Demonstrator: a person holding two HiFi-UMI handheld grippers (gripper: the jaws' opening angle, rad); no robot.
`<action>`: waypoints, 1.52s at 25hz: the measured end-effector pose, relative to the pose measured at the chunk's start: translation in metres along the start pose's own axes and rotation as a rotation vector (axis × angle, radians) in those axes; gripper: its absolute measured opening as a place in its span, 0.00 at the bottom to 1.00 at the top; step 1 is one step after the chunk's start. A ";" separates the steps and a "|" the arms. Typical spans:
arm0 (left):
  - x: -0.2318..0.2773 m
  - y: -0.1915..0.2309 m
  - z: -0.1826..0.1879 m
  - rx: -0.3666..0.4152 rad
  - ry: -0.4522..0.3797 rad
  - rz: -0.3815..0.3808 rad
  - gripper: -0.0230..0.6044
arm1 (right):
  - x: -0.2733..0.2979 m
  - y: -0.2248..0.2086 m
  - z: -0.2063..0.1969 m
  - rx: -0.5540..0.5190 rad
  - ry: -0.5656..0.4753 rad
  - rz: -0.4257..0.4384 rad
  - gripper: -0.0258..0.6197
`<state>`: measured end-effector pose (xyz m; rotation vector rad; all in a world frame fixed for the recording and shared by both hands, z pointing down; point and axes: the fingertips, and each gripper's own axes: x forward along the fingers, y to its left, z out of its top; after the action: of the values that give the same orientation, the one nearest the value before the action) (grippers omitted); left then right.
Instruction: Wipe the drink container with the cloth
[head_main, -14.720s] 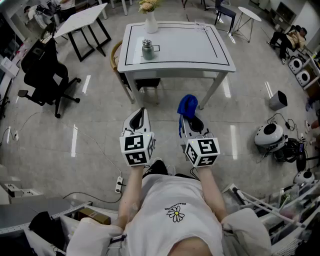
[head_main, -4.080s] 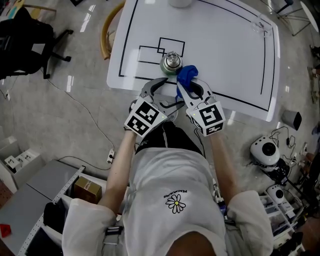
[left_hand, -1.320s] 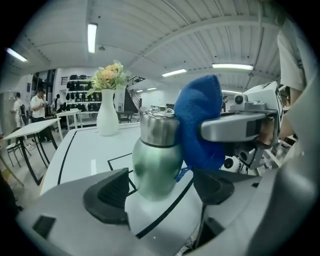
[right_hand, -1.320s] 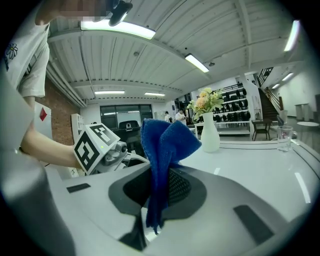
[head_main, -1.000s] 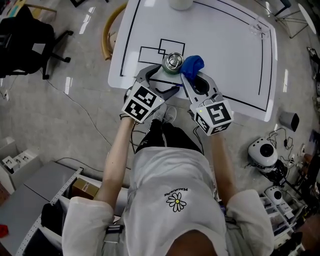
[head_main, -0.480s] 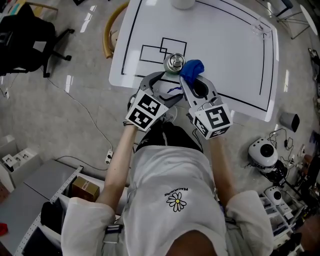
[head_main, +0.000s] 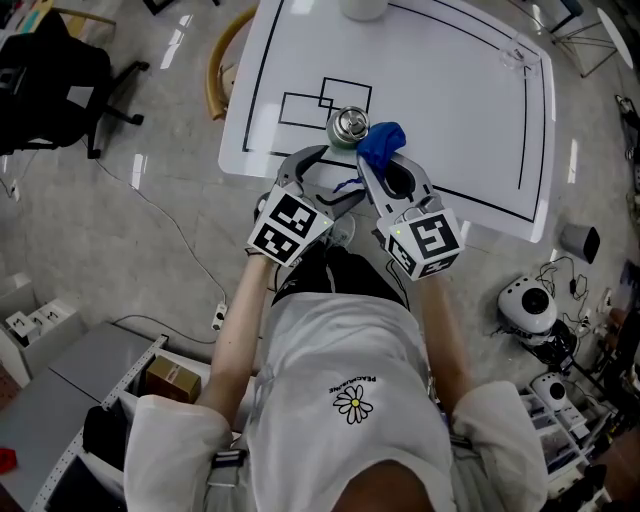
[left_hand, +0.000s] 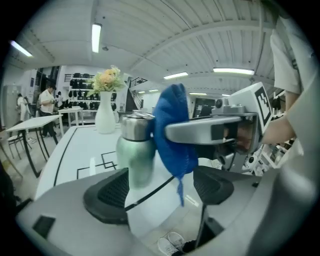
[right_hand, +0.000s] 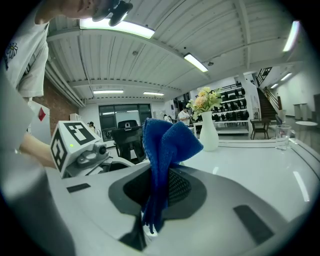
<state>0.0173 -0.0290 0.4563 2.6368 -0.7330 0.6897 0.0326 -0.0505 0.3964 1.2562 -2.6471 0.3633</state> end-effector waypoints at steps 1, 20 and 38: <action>-0.002 0.012 -0.001 -0.007 -0.002 0.027 0.65 | 0.000 0.000 0.000 0.001 0.000 0.000 0.11; 0.019 0.025 0.001 0.029 0.035 -0.028 0.66 | 0.004 -0.026 0.002 0.027 -0.012 -0.070 0.11; 0.024 -0.023 -0.001 0.018 0.033 -0.126 0.66 | -0.006 -0.010 0.006 0.056 -0.024 -0.085 0.11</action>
<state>0.0474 -0.0193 0.4659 2.6536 -0.5490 0.7059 0.0435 -0.0537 0.3902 1.3935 -2.6097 0.4139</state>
